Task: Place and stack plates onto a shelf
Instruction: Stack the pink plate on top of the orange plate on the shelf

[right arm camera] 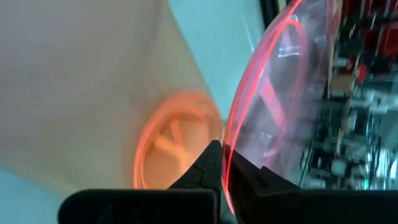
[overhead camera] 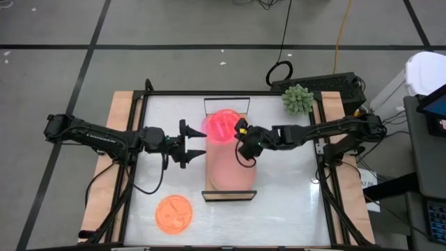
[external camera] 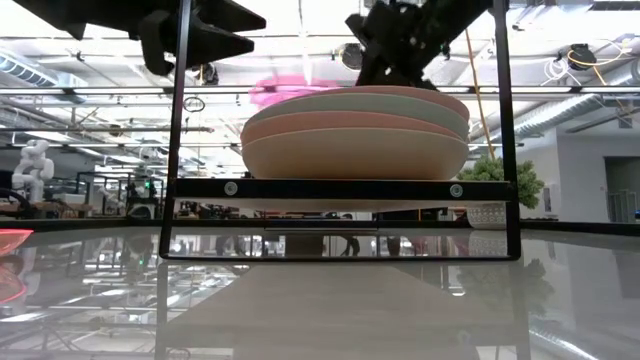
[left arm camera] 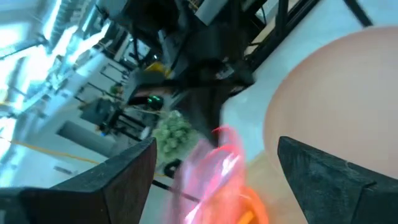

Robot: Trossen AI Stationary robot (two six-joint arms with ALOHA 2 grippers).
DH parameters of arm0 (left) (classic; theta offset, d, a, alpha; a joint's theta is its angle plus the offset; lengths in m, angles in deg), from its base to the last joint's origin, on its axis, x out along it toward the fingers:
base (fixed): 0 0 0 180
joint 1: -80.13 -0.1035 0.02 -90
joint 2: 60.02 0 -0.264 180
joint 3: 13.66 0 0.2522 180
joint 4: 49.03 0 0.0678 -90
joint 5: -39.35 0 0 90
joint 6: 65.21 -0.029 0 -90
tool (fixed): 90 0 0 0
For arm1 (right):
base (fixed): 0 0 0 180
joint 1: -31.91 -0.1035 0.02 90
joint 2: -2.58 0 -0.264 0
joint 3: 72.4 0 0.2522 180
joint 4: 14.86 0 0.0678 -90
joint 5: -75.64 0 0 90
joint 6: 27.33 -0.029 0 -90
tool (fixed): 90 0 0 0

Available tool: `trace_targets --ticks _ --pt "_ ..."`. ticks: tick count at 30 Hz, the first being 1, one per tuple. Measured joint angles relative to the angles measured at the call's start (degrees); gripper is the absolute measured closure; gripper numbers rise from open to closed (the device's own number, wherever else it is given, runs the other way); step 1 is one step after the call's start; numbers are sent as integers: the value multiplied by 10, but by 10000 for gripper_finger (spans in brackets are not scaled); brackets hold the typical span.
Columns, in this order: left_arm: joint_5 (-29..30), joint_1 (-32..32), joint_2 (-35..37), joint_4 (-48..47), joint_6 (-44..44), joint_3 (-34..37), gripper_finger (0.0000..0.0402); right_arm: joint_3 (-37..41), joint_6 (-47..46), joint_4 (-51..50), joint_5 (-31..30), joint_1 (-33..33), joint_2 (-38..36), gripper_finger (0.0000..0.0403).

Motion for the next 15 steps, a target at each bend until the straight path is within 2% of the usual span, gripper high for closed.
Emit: trace_targets --ticks 6,11,15 --pt "42 27 0 -26 66 0 62 0 -35 -36 43 43 0 402" --pt "91 45 0 -55 110 0 62 5 -35 -38 52 60 0 402" --pt "110 55 0 -80 145 0 62 21 -29 -37 102 78 0 402"
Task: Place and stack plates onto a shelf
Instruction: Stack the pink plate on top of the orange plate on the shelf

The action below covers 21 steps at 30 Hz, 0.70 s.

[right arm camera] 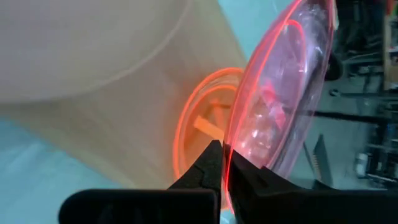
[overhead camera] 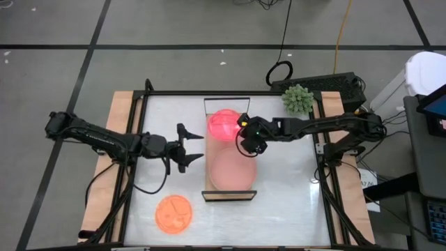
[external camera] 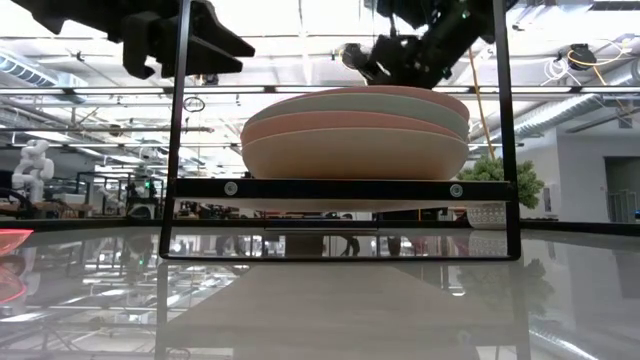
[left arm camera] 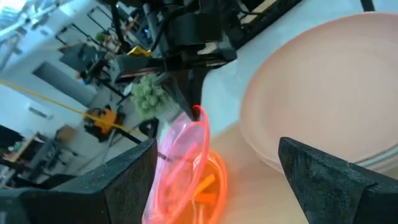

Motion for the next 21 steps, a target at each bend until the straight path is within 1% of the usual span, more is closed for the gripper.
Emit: trace_targets --ticks 5,8,13,17,21 --pt "3 10 0 -28 35 0 62 35 -1 60 1 7 0 403" --pt "4 15 0 -41 46 0 62 55 1 92 20 15 0 403" --pt "4 20 0 -46 67 0 62 67 2 103 30 32 0 403" --pt "4 24 0 -46 68 0 62 79 10 106 43 51 0 402" --pt "4 25 0 -46 68 0 62 101 28 145 45 61 0 398"
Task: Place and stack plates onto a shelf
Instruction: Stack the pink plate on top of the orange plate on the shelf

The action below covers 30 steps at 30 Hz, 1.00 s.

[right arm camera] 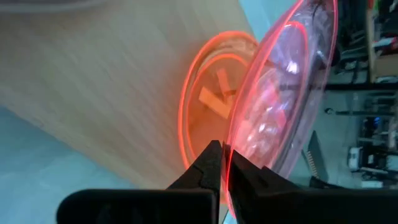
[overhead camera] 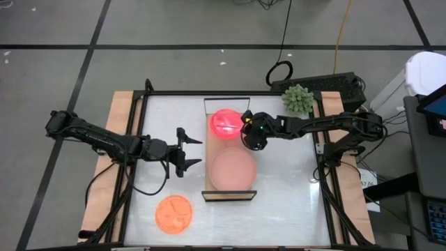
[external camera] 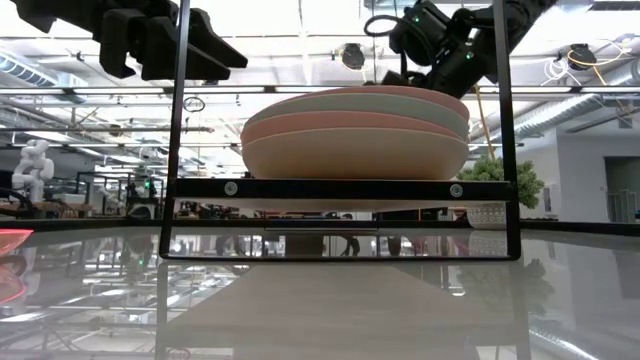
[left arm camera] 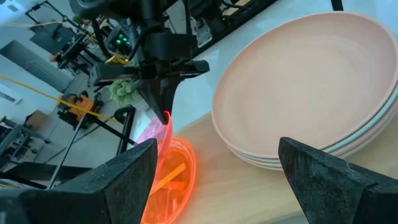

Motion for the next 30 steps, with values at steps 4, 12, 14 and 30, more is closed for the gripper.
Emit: trace_targets --ticks 4,12,14,30 --pt "0 0 0 0 -1 0 62 18 6 35 1 7 0 397" --pt "0 0 0 -4 -3 0 62 26 6 55 35 21 0 396" --pt "0 0 0 -4 -3 0 62 26 6 55 45 25 0 396" --pt "0 0 0 -4 -1 0 62 26 -13 53 46 34 0 353"
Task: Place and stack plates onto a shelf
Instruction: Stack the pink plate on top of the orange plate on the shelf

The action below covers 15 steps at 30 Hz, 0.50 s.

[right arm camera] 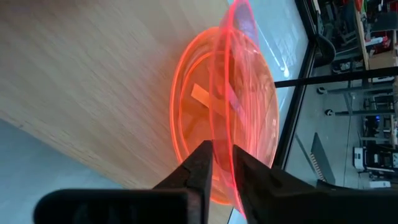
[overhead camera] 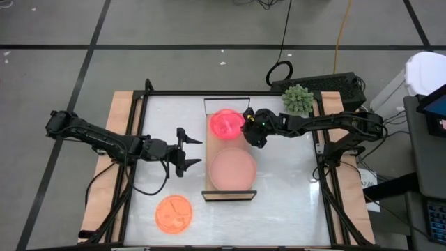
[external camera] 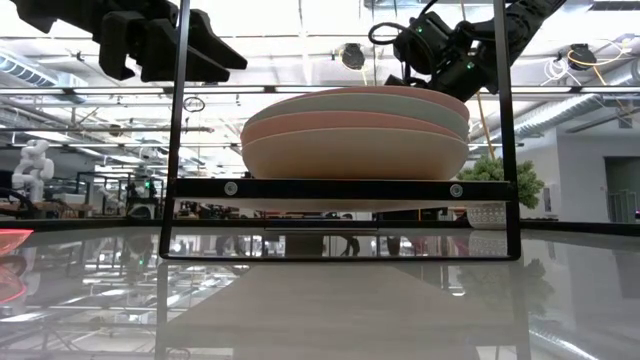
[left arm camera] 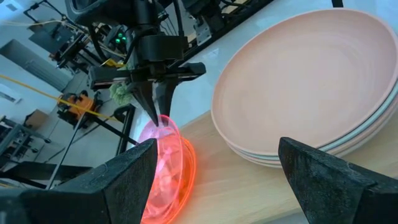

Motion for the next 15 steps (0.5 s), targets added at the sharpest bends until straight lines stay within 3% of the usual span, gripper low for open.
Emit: trace_targets --ticks 15 --pt "-5 0 0 -11 11 0 62 0 -68 -2 0 13 0 300"
